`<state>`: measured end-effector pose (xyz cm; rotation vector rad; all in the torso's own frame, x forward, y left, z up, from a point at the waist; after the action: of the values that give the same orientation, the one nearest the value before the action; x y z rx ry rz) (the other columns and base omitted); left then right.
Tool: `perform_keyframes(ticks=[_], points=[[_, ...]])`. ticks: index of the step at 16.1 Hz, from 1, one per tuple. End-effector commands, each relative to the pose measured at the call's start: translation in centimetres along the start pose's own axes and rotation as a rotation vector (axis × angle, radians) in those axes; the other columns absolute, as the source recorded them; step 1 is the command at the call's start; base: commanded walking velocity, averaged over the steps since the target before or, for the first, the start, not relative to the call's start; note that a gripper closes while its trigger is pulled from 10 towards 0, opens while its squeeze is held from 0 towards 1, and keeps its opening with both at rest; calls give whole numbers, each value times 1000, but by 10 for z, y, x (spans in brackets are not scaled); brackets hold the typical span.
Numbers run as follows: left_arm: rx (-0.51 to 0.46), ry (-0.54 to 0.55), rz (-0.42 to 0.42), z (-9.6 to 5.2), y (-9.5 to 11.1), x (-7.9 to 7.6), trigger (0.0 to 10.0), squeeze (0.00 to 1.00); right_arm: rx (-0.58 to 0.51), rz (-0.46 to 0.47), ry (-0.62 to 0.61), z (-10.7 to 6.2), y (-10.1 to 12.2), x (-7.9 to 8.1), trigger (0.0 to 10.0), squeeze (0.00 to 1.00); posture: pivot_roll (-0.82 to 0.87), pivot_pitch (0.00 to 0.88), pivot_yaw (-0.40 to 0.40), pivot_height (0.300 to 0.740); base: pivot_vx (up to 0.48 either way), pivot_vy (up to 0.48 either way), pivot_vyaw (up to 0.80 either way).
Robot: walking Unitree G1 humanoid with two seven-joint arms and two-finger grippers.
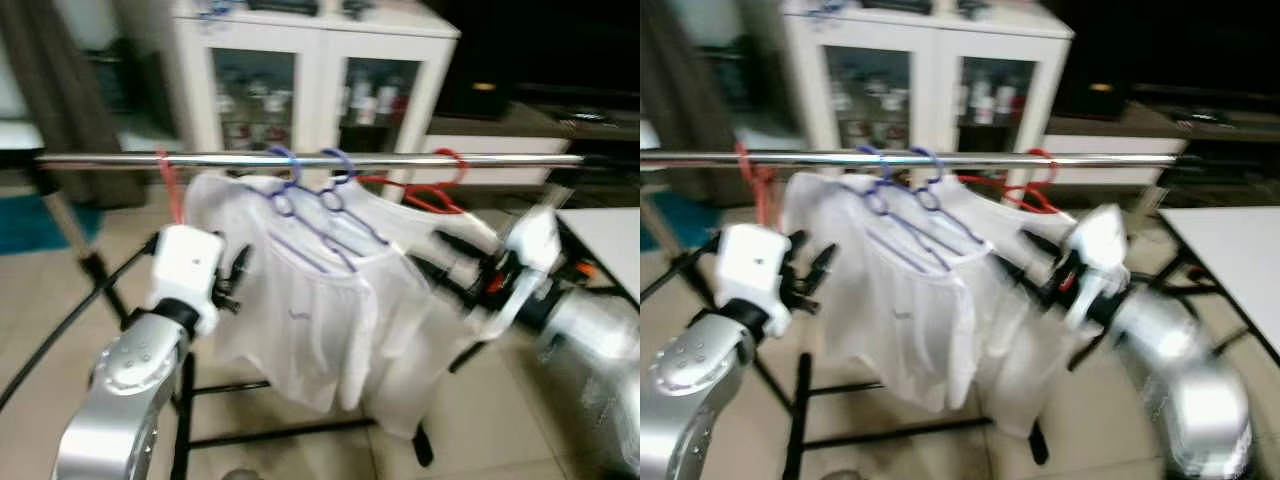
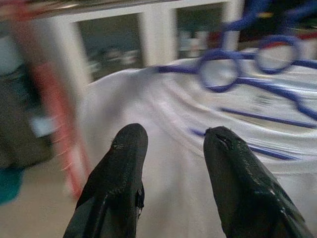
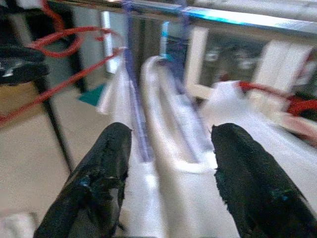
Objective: Hang hanger
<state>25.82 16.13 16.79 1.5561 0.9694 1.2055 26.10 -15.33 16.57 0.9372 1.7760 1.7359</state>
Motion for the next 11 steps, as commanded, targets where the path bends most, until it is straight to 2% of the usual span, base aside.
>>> perform_keyframes(ticks=[1,2,4,6,7,10,11], points=[[8,-13,-22,-2,-2,-5,10000,0,-15,-2,-20,-3,2,4,10000,1000,142,0,-50,740,0,480,800],[22,-39,3,-3,-4,-9,10000,0,4,21,0,0,-7,14,10000,1000,144,0,-50,740,0,480,800],[25,-53,6,-4,-3,-12,10000,0,9,45,-2,5,-11,19,10000,1000,146,0,-51,740,0,480,800],[-27,-64,20,-3,6,-12,10000,0,-42,86,-33,15,-2,20,10000,1000,158,0,-64,740,0,480,0],[-44,-101,18,-4,10,-15,10000,1000,-70,89,-65,20,3,19,10000,1000,162,0,-69,740,0,0,0],[-51,-182,44,-5,13,-24,10000,1000,-107,87,-139,29,12,10,10000,1000,165,0,-71,740,0,0,0],[-49,-230,57,-4,12,-29,10000,1000,-81,45,-154,35,14,6,10000,1000,162,0,-70,740,0,0,0]])
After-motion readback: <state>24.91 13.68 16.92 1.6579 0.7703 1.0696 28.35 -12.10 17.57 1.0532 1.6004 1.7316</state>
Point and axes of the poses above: a point about 5 cm out from each wrist's last joint towards the gripper, its own z axis pointing out of the wrist towards the gripper, its own y axis along the axis of the wrist's last joint, x = y × z, the point moved 2 cm from there along z, pointing out of the wrist towards the gripper, and after that the axes turned 5 degrees about z, right-handed, at the moved point
